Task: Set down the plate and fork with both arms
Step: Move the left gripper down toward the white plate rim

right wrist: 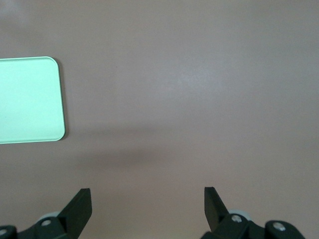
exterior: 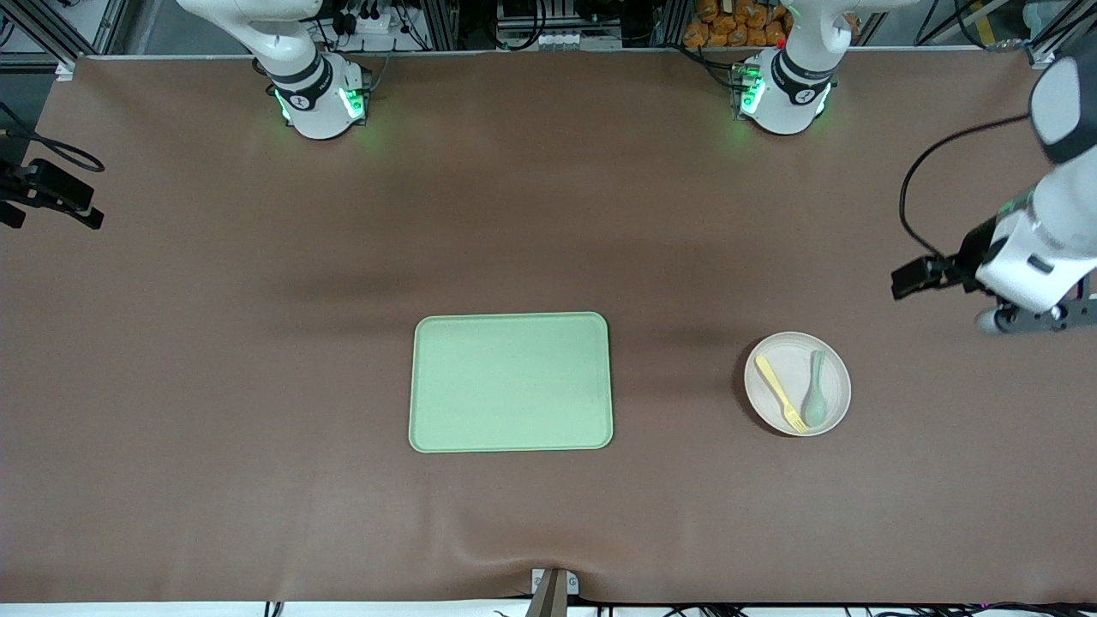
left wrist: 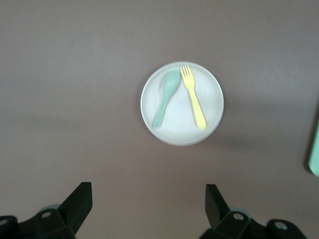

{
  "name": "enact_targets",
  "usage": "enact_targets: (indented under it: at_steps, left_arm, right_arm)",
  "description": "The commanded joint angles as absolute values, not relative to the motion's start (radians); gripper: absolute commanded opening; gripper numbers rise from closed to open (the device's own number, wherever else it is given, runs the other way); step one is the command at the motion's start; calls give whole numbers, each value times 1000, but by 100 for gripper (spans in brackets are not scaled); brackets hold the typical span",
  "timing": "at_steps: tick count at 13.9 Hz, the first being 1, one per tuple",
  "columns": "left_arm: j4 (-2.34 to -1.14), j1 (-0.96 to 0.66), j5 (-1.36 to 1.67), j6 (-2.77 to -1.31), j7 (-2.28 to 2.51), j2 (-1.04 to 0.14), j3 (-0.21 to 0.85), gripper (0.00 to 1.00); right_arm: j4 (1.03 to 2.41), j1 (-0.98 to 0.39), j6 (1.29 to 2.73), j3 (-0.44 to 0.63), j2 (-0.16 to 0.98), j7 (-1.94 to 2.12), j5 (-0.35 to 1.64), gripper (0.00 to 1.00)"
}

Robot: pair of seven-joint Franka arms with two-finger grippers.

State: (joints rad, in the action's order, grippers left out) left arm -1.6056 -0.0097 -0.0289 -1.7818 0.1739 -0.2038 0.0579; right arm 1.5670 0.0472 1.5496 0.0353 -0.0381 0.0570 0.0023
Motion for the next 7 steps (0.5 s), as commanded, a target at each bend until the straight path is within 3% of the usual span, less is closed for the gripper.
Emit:
enact_targets:
  at_steps: [1, 5, 7]
  left_arm:
    - [-1623, 9, -52, -1952, 175, -335, 64, 100]
    - [-1631, 52, -45, -2149, 173, -530, 67, 100]
    - [-1673, 63, -44, -2209, 172, -561, 64, 100]
  right_arm:
    - [1563, 64, 1545, 23, -35, 64, 14, 100]
    - [1563, 66, 1545, 23, -35, 64, 14, 100]
    - [1563, 66, 1545, 23, -35, 64, 14, 100]
